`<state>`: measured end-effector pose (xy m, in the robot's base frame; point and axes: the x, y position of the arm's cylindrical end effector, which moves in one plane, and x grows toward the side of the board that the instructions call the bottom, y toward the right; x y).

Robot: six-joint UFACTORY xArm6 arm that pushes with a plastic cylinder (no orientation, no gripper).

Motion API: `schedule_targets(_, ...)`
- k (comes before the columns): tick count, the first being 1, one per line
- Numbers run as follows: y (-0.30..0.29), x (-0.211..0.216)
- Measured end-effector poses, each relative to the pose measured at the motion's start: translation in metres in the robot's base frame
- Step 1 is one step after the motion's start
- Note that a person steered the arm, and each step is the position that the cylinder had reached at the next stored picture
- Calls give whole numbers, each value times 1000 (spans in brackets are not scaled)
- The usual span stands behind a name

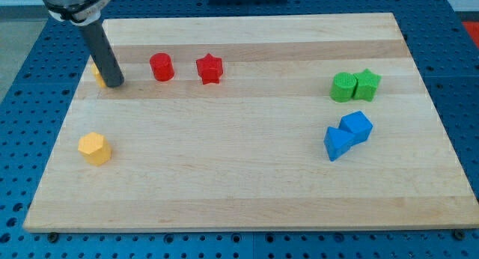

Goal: Slightly move the red star upwards

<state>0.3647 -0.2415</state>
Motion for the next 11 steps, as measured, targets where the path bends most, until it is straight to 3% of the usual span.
schedule_targets(2,-5,-1)
schedule_targets(7,156,18)
schedule_targets(9,162,-11)
schedule_targets(11,163,-9)
